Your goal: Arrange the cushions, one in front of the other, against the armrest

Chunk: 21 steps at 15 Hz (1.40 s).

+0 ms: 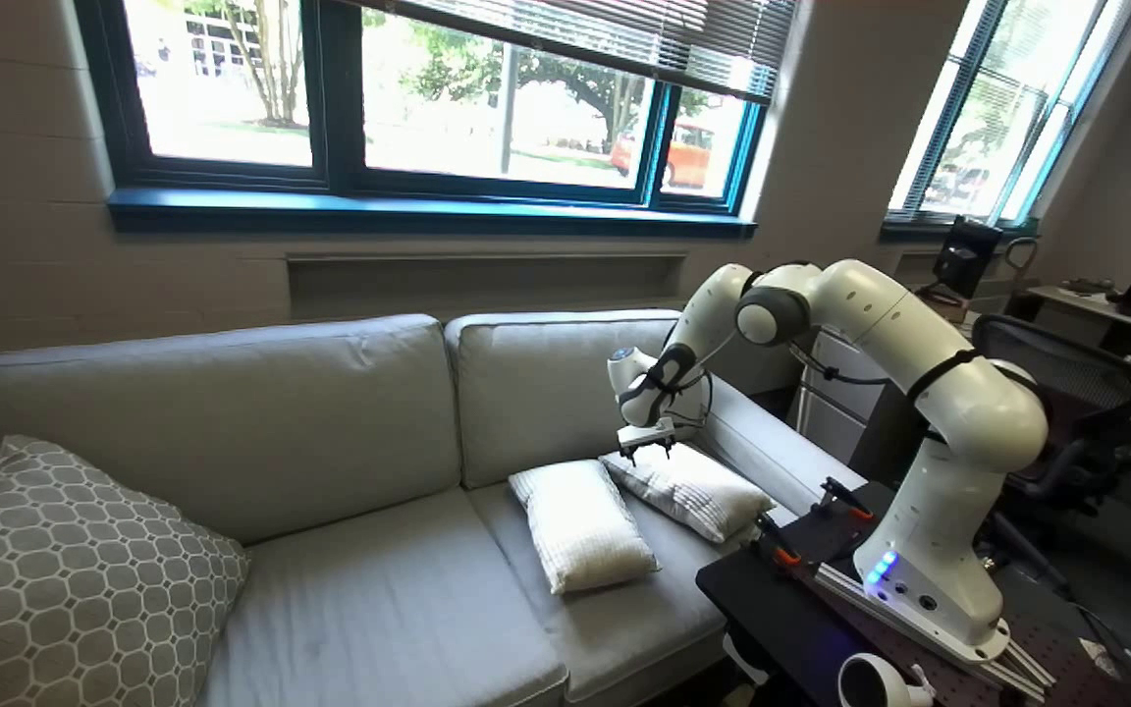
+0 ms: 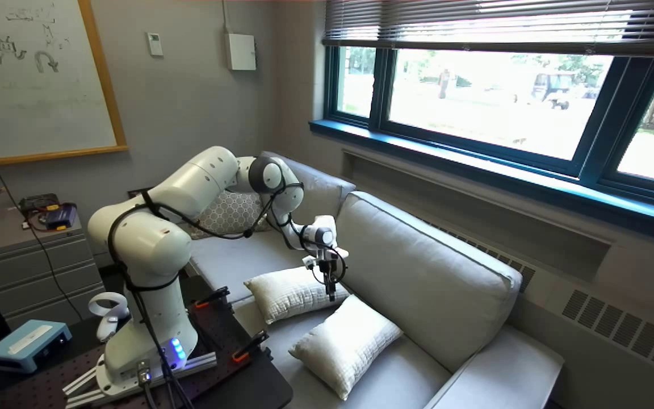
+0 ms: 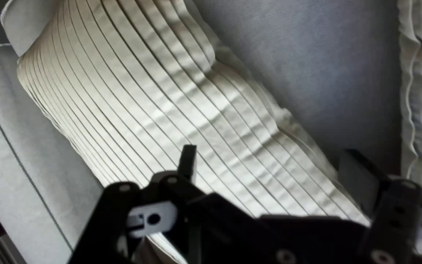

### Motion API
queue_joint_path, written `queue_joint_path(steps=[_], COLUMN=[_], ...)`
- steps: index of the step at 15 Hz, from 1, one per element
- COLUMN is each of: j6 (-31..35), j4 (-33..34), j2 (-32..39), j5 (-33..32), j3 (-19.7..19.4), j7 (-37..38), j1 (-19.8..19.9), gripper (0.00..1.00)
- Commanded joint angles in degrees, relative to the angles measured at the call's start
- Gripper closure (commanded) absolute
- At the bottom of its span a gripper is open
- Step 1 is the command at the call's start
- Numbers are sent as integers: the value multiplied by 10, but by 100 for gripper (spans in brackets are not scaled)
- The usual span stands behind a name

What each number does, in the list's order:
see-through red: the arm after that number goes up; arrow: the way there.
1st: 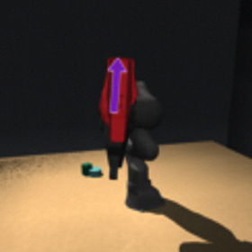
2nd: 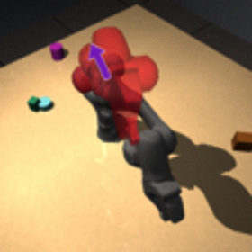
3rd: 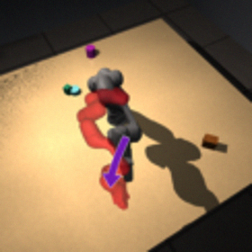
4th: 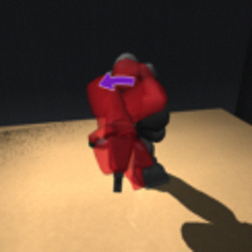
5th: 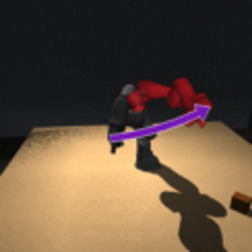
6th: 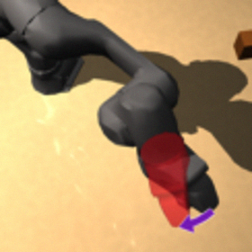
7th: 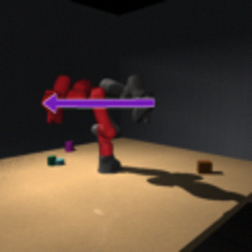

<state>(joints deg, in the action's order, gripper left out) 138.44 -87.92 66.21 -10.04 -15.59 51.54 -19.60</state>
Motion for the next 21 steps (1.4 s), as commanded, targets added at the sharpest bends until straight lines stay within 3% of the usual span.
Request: queue_joint_path(steps=[1,6,7,13,18,21], j6=[-65,-139,-104,-98,-84,-76], j4=[88,158,110,107,142,165], j2=[73,143,111,107,153,197], j5=[-19,-76,-61,-58,-69,-89], j3=[1,-18,-2,2,7,-10], j7=[-8,-37,-20,-21,-27,-25], j1=[-1,-13,-3,-2,-13,-28], gripper=[0,0,0,0,0,0])
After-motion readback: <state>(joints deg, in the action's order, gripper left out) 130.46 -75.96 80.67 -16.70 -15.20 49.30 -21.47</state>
